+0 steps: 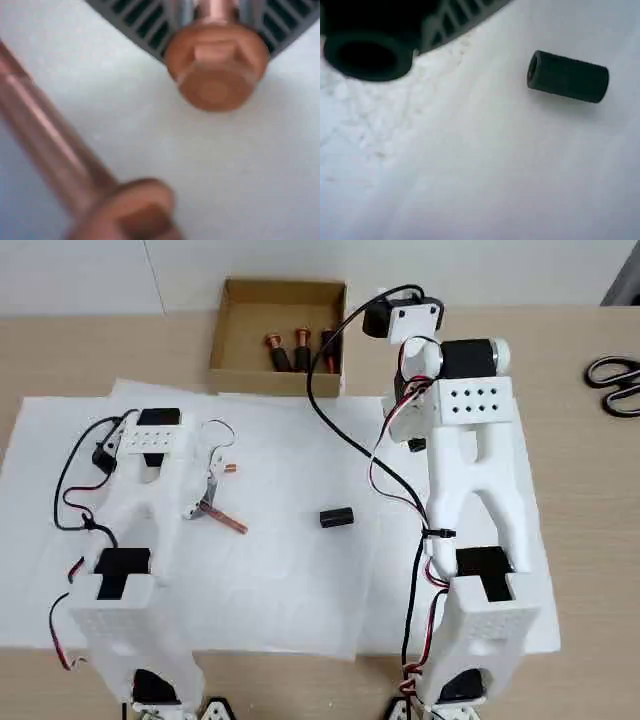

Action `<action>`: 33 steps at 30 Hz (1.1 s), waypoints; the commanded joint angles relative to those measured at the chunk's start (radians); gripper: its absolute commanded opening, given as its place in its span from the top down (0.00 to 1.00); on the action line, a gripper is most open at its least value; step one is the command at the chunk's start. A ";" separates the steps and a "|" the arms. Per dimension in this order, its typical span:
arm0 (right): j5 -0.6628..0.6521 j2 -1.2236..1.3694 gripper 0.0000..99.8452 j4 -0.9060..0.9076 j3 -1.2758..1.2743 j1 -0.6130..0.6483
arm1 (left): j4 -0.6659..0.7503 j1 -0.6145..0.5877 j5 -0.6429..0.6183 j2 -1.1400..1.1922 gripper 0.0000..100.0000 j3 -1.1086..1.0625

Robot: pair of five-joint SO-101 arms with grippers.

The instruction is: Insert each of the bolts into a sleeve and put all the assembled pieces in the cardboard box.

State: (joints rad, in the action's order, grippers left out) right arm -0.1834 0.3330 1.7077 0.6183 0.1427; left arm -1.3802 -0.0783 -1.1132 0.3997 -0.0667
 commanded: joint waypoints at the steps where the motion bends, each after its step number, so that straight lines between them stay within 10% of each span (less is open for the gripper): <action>1: 0.014 -0.081 0.94 0.019 0.040 0.002 | -0.009 0.017 0.097 0.014 0.98 0.016; 15: 0.012 -0.087 0.94 0.019 0.044 0.004 | -0.377 0.031 0.445 0.014 0.98 0.478; 33: 0.008 -0.843 0.99 0.019 -0.204 0.022 | -0.371 0.196 0.683 -0.491 0.99 0.510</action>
State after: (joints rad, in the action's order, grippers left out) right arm -0.1834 -0.3284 1.7139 0.4941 0.1550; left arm -1.7392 0.0875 -0.4718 0.0330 0.4258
